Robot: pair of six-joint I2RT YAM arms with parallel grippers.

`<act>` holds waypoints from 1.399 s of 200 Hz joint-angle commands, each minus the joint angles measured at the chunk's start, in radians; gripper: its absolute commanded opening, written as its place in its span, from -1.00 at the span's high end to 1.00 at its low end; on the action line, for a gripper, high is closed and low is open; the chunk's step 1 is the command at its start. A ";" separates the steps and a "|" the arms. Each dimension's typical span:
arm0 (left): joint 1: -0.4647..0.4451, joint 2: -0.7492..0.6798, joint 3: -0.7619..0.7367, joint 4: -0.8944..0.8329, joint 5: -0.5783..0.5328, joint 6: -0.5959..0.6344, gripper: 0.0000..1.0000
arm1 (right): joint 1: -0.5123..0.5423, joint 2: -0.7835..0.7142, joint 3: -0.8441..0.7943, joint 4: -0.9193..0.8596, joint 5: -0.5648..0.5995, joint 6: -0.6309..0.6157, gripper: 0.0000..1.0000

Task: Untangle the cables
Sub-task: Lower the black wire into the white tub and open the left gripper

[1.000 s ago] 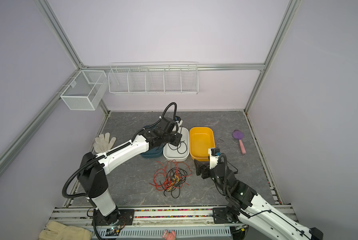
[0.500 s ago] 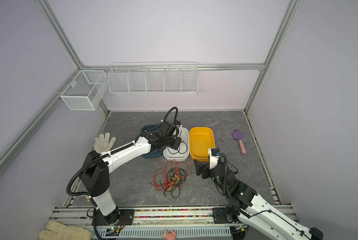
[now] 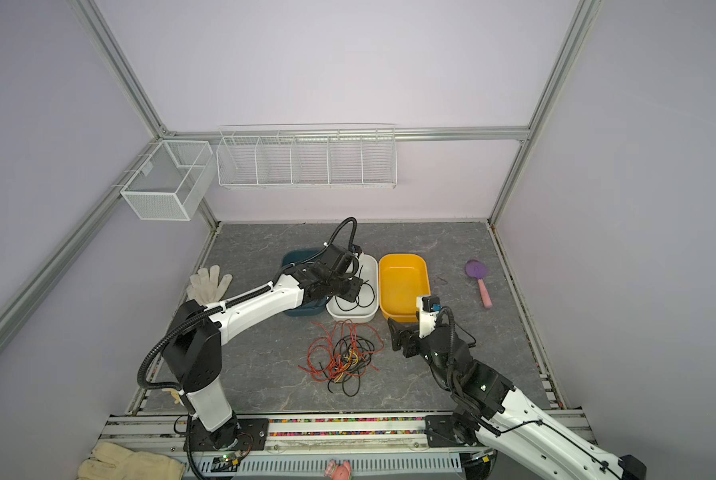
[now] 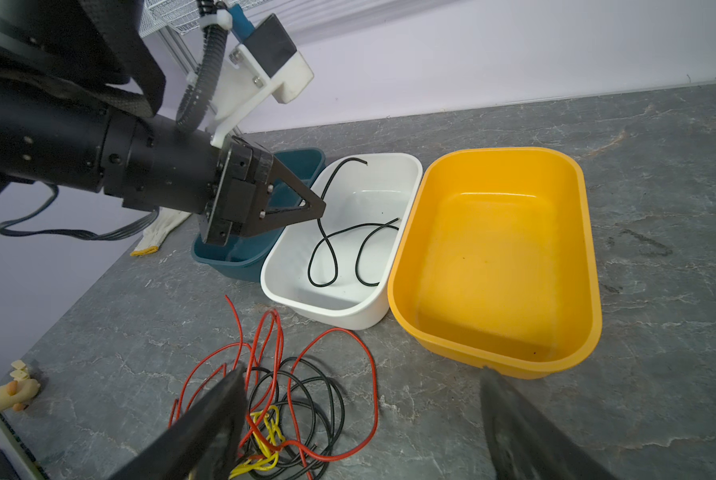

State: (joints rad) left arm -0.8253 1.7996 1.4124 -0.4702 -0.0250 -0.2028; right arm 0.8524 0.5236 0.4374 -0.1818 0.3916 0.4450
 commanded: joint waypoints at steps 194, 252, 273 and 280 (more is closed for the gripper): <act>0.003 0.082 -0.033 0.025 0.012 -0.017 1.00 | -0.006 0.000 -0.011 0.033 -0.026 -0.005 -0.77; 0.003 0.096 -0.028 0.023 0.016 -0.019 1.00 | -0.006 0.002 -0.010 0.033 -0.030 -0.005 -0.78; 0.002 0.108 -0.017 0.011 0.011 -0.020 1.00 | -0.006 0.004 -0.010 0.033 -0.033 -0.004 -0.78; 0.002 0.112 -0.014 0.006 0.009 -0.020 1.00 | -0.006 0.006 -0.010 0.033 -0.033 -0.005 -0.77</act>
State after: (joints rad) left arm -0.8253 1.8751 1.3872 -0.4530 -0.0204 -0.2100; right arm 0.8524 0.5240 0.4374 -0.1814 0.3687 0.4450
